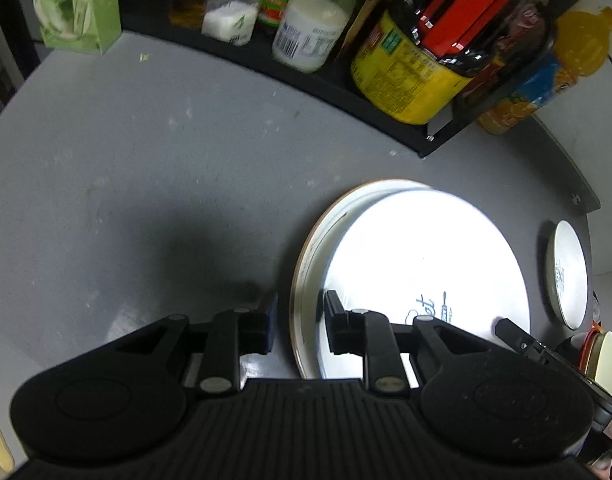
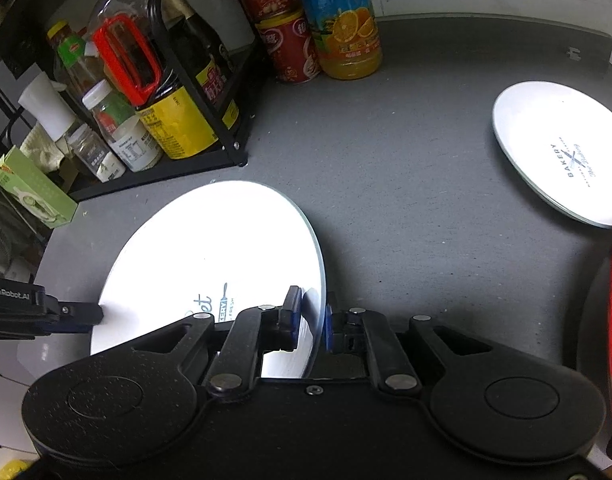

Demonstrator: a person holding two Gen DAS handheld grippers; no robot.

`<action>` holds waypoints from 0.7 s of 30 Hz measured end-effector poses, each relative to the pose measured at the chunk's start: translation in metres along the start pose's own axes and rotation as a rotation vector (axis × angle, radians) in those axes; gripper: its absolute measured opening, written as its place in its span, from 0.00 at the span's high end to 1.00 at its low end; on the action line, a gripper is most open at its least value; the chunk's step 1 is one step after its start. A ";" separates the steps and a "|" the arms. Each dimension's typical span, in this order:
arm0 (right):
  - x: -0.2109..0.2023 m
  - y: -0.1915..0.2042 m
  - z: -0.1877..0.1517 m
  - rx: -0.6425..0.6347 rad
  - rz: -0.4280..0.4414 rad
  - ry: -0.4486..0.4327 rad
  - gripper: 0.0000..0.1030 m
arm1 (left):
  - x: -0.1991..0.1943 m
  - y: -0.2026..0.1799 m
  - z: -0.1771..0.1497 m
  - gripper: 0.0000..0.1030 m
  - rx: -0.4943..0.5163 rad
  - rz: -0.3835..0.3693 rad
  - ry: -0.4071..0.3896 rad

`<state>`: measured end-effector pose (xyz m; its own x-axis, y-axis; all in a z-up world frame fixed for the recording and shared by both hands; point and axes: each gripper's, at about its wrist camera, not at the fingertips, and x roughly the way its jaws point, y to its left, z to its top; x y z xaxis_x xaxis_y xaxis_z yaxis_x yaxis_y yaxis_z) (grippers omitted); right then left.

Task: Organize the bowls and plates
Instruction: 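Open both grippers and release the 'Sweet' plate on the stack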

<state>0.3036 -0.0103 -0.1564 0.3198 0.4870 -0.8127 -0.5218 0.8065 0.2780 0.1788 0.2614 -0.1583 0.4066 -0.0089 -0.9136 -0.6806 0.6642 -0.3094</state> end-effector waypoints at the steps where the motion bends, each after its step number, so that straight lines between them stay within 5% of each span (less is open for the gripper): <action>1: 0.002 0.002 0.000 -0.011 -0.005 0.004 0.88 | 0.002 0.002 -0.001 0.79 -0.008 -0.010 0.004; 9: 0.017 0.010 0.004 -0.048 -0.019 0.041 0.86 | 0.003 0.014 0.002 0.77 -0.041 -0.034 -0.028; 18: 0.001 0.005 0.017 -0.027 -0.010 0.074 0.69 | -0.008 -0.001 0.004 0.76 -0.038 0.014 -0.003; 21: -0.015 0.000 0.022 -0.021 -0.008 0.066 0.54 | -0.019 -0.014 0.004 0.59 -0.037 0.005 0.000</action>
<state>0.3165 -0.0106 -0.1325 0.2715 0.4573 -0.8468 -0.5359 0.8027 0.2617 0.1829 0.2549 -0.1351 0.4033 -0.0060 -0.9150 -0.7042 0.6365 -0.3146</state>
